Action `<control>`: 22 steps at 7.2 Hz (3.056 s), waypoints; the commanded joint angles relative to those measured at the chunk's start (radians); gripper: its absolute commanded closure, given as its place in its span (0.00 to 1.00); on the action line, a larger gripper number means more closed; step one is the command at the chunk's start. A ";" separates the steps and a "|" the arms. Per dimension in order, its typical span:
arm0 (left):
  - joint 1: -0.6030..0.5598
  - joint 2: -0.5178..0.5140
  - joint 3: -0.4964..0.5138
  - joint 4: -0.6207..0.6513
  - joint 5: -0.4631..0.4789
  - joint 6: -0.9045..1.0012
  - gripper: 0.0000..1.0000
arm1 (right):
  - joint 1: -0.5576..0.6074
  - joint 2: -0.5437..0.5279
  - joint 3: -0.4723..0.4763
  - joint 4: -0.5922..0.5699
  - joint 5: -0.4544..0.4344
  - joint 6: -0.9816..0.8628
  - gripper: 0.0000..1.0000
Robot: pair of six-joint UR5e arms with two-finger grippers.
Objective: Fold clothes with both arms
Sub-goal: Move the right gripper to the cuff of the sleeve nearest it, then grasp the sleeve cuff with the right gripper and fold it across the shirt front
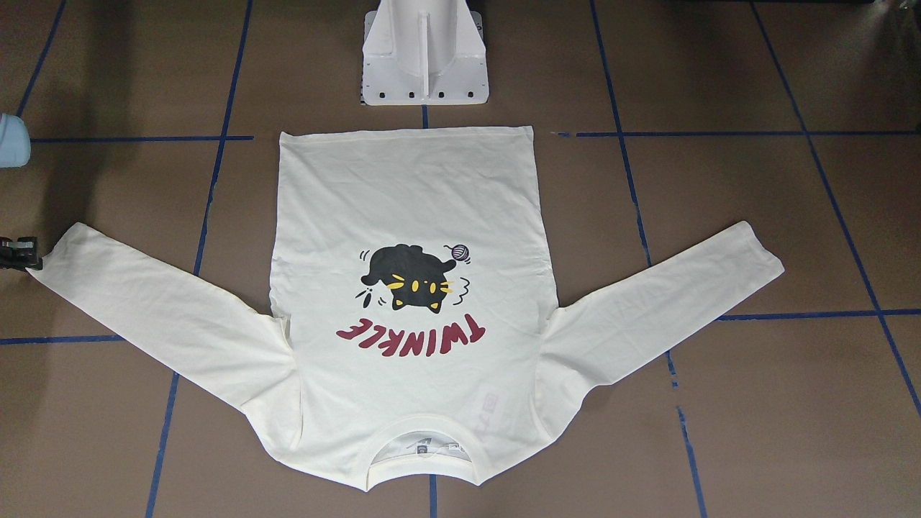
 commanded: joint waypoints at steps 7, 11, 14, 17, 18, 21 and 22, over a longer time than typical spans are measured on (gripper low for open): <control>0.000 -0.002 -0.023 -0.002 -0.004 -0.012 0.00 | -0.298 0.342 0.413 -0.178 -0.103 0.741 1.00; 0.000 -0.014 -0.022 -0.008 -0.004 -0.012 0.00 | -0.613 0.924 0.012 -0.094 -0.553 1.049 1.00; 0.003 -0.012 -0.019 -0.090 -0.007 -0.020 0.00 | -0.735 1.114 -0.337 0.087 -0.757 1.073 1.00; 0.008 -0.012 -0.020 -0.092 -0.006 -0.020 0.00 | -0.732 1.203 -0.512 0.156 -0.831 1.158 0.94; 0.008 -0.014 -0.020 -0.094 -0.006 -0.025 0.00 | -0.729 1.211 -0.534 0.156 -0.842 1.200 0.44; 0.206 -0.015 0.004 -0.342 0.011 -0.292 0.00 | -0.700 1.219 -0.451 0.122 -0.786 1.288 0.00; 0.285 -0.020 0.024 -0.413 0.089 -0.449 0.00 | -0.662 1.071 -0.210 0.018 -0.686 1.285 0.01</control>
